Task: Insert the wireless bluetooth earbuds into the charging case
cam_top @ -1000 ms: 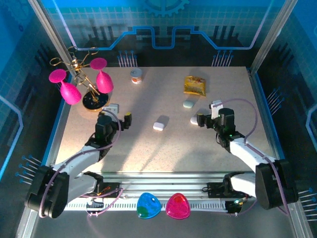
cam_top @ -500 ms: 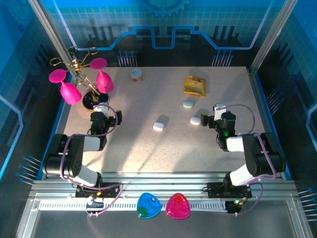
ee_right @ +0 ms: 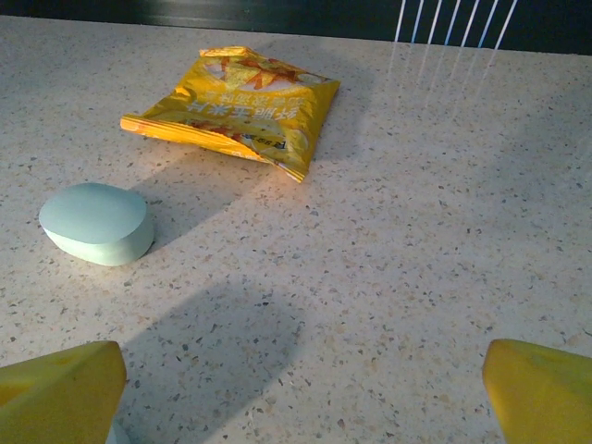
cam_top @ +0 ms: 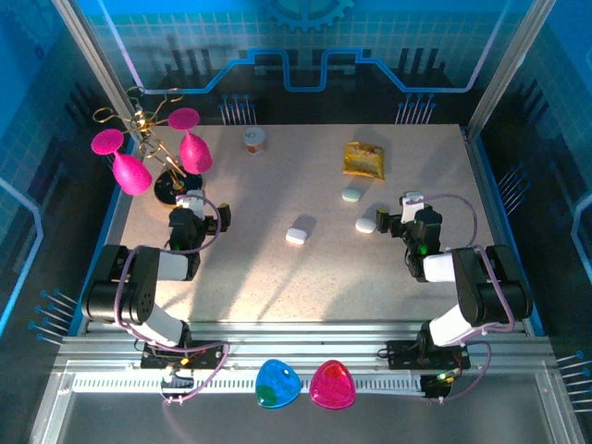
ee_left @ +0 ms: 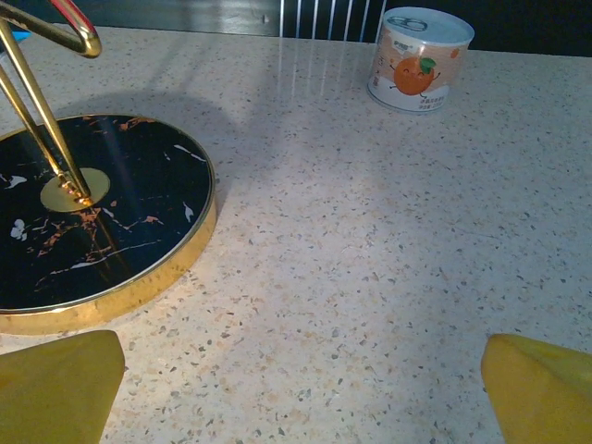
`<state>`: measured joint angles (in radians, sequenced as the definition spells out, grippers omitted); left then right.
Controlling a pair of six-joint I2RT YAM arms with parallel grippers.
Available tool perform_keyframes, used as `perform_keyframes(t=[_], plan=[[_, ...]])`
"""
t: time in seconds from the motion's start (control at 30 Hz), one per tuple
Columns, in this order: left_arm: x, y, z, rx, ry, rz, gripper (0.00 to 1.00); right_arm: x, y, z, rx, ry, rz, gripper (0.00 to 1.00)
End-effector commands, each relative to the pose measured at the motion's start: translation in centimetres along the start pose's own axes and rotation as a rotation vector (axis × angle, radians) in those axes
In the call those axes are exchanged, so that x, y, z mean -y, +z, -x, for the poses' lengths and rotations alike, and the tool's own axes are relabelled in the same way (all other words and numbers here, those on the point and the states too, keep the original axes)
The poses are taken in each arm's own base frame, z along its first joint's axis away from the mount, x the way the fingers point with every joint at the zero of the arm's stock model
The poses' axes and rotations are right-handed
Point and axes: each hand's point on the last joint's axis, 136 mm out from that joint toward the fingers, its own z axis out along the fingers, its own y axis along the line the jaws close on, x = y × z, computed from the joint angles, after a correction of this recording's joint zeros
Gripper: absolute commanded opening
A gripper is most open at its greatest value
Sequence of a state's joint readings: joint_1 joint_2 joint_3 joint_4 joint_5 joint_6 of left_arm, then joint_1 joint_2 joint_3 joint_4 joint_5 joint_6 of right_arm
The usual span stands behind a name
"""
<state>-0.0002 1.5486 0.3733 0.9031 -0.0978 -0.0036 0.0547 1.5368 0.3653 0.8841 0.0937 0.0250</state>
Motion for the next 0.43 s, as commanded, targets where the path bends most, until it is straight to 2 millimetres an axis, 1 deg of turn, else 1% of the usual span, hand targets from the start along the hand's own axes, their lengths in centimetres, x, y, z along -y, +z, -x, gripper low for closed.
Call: perform_keyframes(t=[0.0, 0.4], plan=[[0.59, 0.18, 0.79, 0.023, 0.002, -0.032, 0.99, 0.40, 0.18, 1.49, 0.051, 0.000, -0.009, 1.00], [0.84, 0.18, 0.70, 0.019, 0.007, -0.047, 0.99, 0.34, 0.19, 1.50, 0.050, -0.003, -0.009, 1.00]])
